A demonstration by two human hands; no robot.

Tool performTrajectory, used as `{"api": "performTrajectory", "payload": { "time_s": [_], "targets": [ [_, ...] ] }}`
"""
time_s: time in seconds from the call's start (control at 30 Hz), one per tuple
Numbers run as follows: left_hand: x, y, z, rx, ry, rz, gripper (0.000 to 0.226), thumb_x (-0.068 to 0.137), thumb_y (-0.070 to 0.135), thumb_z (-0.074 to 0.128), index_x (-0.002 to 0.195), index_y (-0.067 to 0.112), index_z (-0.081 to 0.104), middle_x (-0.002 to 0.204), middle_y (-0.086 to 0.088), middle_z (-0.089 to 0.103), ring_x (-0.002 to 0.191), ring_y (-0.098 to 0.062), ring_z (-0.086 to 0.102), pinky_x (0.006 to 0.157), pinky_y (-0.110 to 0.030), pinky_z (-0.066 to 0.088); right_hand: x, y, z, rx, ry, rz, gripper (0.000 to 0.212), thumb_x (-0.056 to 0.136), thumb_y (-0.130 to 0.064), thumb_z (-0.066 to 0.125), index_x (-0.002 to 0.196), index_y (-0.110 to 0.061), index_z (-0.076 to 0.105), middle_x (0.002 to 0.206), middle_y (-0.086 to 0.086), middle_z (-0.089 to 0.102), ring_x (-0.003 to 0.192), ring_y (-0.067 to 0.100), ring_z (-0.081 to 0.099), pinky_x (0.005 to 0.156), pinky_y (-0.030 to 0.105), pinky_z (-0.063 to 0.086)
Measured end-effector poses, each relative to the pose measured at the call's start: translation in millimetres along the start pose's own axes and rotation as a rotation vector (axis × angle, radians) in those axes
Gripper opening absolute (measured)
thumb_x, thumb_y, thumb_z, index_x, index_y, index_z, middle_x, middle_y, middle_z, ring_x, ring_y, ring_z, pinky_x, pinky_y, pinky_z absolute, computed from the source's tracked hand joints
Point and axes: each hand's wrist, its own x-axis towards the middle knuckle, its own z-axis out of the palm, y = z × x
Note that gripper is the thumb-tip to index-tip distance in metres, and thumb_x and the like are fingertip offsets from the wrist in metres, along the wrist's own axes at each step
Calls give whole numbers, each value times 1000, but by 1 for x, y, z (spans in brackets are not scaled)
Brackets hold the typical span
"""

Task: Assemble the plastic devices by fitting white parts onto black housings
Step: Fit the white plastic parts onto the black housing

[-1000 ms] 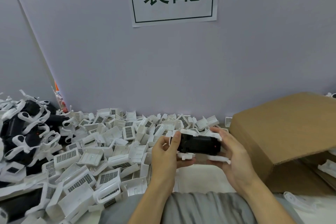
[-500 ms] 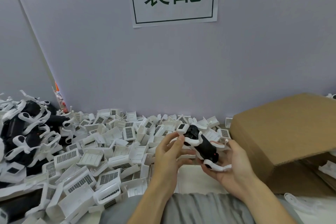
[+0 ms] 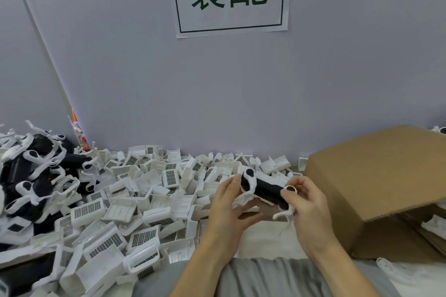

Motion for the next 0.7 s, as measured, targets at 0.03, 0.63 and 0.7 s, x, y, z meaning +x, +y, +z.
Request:
{"api": "performTrajectory", "payload": {
  "time_s": [0.03, 0.63, 0.7],
  "targets": [
    [1, 1, 0, -7, 20, 2, 51, 77, 37, 78, 120, 11, 65, 110, -11, 71, 102, -40, 71, 75, -48, 61, -2, -2, 2, -84, -55, -79, 18, 78, 5, 67, 77, -9, 56, 72, 4, 52, 69, 20, 48, 62, 30, 43],
    [-3, 20, 0, 754, 52, 330, 59, 72, 55, 76, 123, 39, 50, 119, 12, 60, 95, -17, 68, 88, -43, 56, -13, -21, 5, -878, -442, 210, 12, 85, -36, 67, 91, -27, 64, 92, -5, 67, 71, 7, 67, 64, 24, 56],
    [-4, 21, 1, 642, 94, 357, 75, 73, 58, 66, 141, 37, 42, 135, 13, 48, 113, -17, 59, 99, -47, 49, -7, -31, 5, -591, -331, 398, 16, 87, -30, 68, 88, -15, 65, 91, 5, 64, 57, 17, 66, 53, 28, 56]
  ]
}}
